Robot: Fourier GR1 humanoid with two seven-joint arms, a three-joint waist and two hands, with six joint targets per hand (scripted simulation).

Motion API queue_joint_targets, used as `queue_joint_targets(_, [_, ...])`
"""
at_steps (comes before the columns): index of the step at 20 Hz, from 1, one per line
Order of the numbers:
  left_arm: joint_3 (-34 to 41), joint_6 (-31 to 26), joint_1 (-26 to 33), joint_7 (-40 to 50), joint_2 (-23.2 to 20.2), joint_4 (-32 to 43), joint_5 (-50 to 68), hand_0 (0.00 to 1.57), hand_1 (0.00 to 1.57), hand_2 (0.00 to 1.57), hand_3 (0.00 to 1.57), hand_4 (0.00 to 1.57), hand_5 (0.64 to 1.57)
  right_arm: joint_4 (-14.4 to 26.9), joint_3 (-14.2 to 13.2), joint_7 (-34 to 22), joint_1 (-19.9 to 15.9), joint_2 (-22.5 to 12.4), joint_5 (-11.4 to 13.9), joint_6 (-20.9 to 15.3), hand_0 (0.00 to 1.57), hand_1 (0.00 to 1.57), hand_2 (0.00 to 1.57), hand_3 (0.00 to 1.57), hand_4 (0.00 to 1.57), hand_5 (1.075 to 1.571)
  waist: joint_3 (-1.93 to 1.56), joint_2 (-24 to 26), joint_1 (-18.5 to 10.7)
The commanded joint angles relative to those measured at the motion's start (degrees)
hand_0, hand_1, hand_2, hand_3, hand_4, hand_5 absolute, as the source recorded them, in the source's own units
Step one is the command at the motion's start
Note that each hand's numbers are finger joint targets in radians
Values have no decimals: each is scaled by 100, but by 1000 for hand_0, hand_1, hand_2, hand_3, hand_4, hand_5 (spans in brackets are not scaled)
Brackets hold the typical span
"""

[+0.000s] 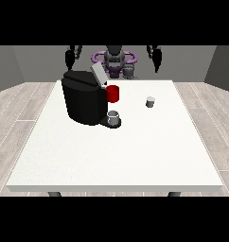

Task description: Insert the coffee pod into the coffee machine and close the lid

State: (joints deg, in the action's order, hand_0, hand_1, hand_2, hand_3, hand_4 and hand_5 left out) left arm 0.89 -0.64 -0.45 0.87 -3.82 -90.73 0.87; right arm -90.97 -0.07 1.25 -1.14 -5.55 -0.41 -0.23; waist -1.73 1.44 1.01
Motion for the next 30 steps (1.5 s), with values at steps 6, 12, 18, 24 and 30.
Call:
queue_joint_targets(6, [99, -579, 426, -1431, -36, 298, 254, 0, 0, 0, 0, 273, 1571, 184, 17, -281, 330, 1, -24, 109, 0, 0, 0, 0, 128, 1571, 176, -52, -89])
queue_joint_targets(12, [194, -688, 159, -1375, -581, 354, -188, 0, 0, 0, 0, 311, 1571, 24, -345, 175, 106, 442, -36, -704, 0, 0, 0, 0, 145, 1571, 174, 0, 15])
queue_joint_targets(18, [651, -710, -631, -992, -1145, 1078, -382, 0, 0, 0, 0, 0, 1571, -175, -91, 133, 120, 499, -23, -558, 0, 0, 0, 0, 177, 1571, 175, -252, 416])
queue_joint_targets(24, [935, -1064, -1618, -150, -1553, 1676, -127, 0, 0, 0, 0, 0, 1571, 101, -89, 312, -325, 549, 40, -686, 0, 0, 0, 0, 192, 1571, 173, -667, 503])
queue_joint_targets(30, [1007, -772, -2011, -574, -1638, 2761, -619, 0, 0, 0, 0, 0, 1571, 5, -142, 191, -544, 378, -124, -467, 0, 0, 0, 0, 259, 1571, 175, -1053, 751])
